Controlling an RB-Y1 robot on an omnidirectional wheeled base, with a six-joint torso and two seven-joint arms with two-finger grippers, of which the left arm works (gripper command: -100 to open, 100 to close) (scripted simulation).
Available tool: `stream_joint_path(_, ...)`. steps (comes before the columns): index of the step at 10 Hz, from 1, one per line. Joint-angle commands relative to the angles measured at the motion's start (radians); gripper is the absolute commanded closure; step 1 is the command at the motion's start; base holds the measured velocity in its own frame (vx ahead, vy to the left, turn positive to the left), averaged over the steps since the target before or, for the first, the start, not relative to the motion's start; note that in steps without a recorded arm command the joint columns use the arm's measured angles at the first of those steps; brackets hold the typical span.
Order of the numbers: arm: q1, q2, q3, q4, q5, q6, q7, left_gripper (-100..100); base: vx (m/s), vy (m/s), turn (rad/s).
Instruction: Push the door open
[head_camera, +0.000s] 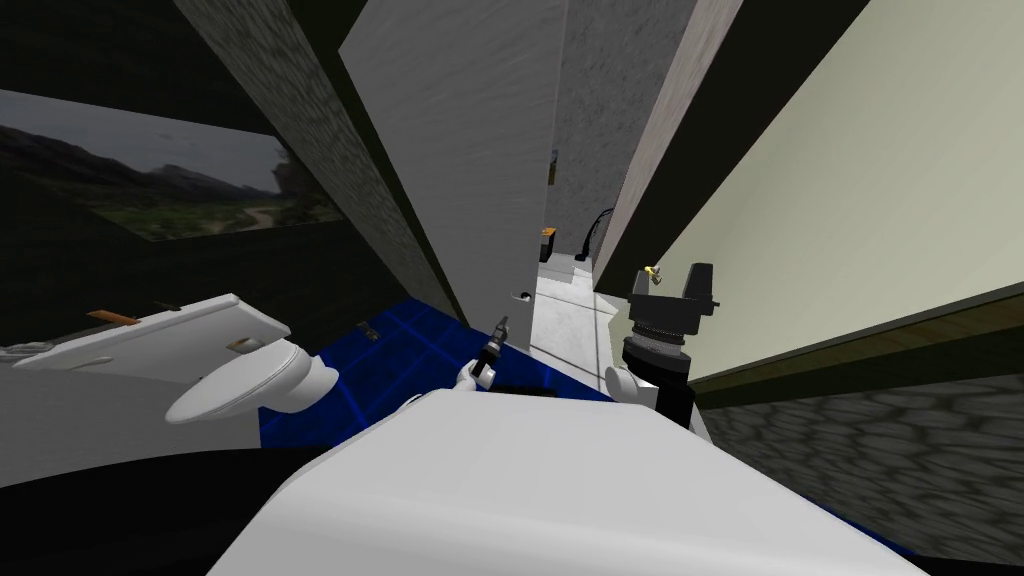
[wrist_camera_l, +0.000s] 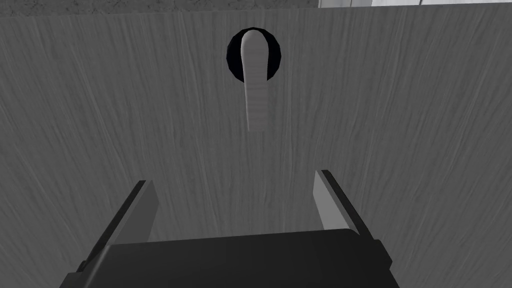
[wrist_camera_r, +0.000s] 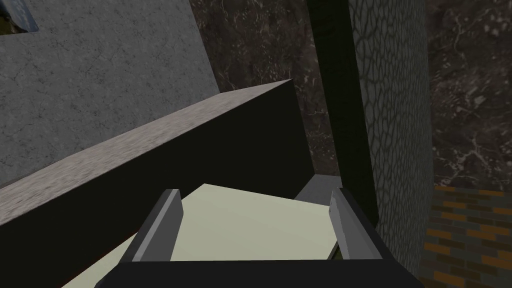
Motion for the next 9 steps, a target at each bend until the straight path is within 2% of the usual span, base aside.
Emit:
stream_joint_path(1,-0.014,-0.002,-0.009,0.04,0.002,-0.014,0.005,-100,0.058,0.079,-0.111)
stream_joint_path(3,-0.029,-0.007,-0.017,0.078,0.004,-0.024,0.008,-100,0.062,0.09,-0.069)
stream_joint_path(4,-0.024,-0.006,-0.014,0.068,0.003,-0.022,0.006,-100,0.027,0.041,-0.015)
stream_joint_path(9,-0.026,0.001,-0.003,0.078,0.007,-0.027,-0.001,-100,0.158,-0.061,-0.026)
